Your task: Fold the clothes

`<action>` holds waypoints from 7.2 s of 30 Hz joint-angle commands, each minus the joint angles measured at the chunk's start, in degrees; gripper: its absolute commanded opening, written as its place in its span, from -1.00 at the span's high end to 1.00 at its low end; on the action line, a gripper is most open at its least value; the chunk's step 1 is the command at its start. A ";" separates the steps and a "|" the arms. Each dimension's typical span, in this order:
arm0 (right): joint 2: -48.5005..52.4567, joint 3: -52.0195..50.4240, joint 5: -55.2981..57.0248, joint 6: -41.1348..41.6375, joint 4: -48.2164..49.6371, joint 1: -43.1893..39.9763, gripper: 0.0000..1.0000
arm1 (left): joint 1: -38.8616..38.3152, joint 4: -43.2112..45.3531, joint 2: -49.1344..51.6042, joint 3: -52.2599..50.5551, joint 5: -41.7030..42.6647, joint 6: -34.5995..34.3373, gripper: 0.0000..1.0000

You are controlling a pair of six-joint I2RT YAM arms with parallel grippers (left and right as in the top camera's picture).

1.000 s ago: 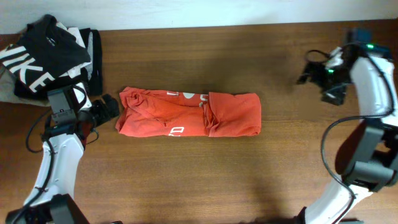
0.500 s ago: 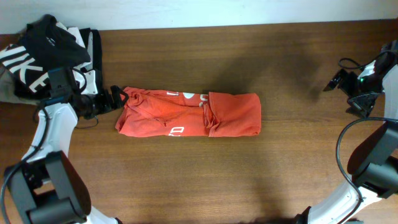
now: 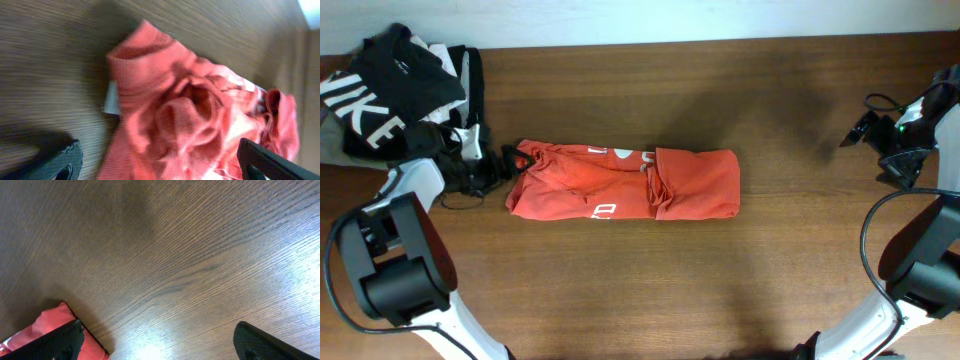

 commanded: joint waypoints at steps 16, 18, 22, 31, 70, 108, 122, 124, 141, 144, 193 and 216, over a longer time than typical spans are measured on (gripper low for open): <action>0.15 0.98 0.28 0.28 -0.15 -0.02 -0.97 | -5.07 -4.24 5.35 2.08 -14.43 -2.27 0.99; 0.15 0.98 0.28 0.28 -0.13 -0.02 -0.97 | -3.58 -8.90 4.55 5.62 -19.43 -2.29 0.99; 0.15 0.98 0.28 0.28 -0.13 -0.02 -0.97 | -0.55 -22.99 2.03 18.75 -32.50 -4.24 0.99; 0.15 0.98 0.28 0.28 -0.13 -0.02 -0.97 | -7.04 -41.22 -2.12 40.22 -31.47 -5.27 0.99; 0.15 0.98 0.28 0.28 -0.13 -0.02 -0.97 | -40.79 -53.16 9.53 56.68 -35.89 -9.53 -0.98; 0.15 0.98 0.28 0.28 -0.13 -0.02 -0.97 | -50.84 -28.48 8.50 41.64 -16.81 -4.50 -0.97; 0.15 0.98 0.26 0.28 -0.13 -0.02 -0.97 | -51.12 -47.17 11.23 43.06 -32.15 -5.03 -0.97; 0.15 0.98 0.28 0.28 -0.13 -0.02 -0.97 | -51.12 -47.47 13.81 43.04 -29.00 -5.03 -0.97; 0.15 0.98 0.28 0.28 -0.13 -0.02 -0.97 | -58.88 -49.88 15.54 47.06 -19.71 -3.58 -0.98; 0.15 0.98 0.28 0.28 -0.13 -0.02 -0.97 | -57.31 -54.82 13.07 57.09 -20.87 0.76 -0.98; 0.15 0.98 0.28 0.28 -0.13 -0.02 -0.97 | -25.07 -33.64 26.91 32.26 -9.14 3.45 0.99; 0.15 0.98 0.28 0.28 -0.13 -0.02 -0.97 | -2.27 -30.64 26.88 80.91 -34.38 0.13 0.99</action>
